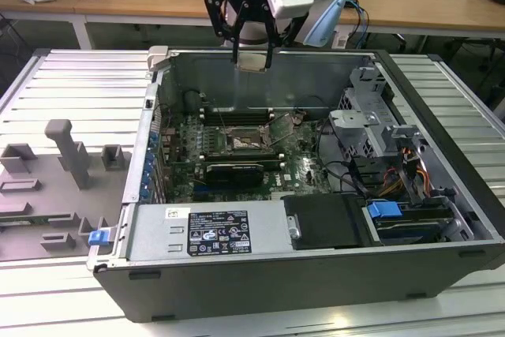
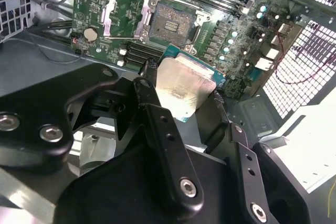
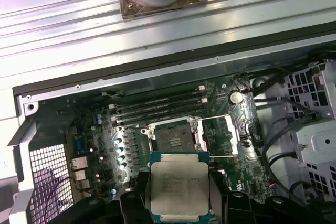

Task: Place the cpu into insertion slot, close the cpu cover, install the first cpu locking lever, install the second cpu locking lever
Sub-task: 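Place the cpu into insertion slot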

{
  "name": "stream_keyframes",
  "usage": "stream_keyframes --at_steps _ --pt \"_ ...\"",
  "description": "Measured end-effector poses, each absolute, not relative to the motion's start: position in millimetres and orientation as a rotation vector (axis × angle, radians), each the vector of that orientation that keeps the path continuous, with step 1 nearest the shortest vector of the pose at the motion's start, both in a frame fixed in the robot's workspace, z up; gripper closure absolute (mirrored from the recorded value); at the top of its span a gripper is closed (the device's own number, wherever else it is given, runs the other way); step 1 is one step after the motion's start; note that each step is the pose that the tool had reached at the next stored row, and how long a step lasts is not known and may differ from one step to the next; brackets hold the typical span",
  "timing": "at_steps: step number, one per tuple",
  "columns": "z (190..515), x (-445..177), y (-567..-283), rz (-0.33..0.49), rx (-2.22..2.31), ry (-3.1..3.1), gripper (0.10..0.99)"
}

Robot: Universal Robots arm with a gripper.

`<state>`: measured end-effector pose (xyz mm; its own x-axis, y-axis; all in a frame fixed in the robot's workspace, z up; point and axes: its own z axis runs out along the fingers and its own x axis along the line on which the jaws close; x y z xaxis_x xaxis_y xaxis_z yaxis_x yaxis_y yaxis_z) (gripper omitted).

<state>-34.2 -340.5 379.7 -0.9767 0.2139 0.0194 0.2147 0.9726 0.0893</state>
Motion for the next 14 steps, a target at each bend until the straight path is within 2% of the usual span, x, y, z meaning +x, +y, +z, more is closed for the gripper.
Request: stream_keyframes --at_steps 14 --pt "379.7 -34.2 -340.5 -0.143 -0.462 -3.098 0.549"
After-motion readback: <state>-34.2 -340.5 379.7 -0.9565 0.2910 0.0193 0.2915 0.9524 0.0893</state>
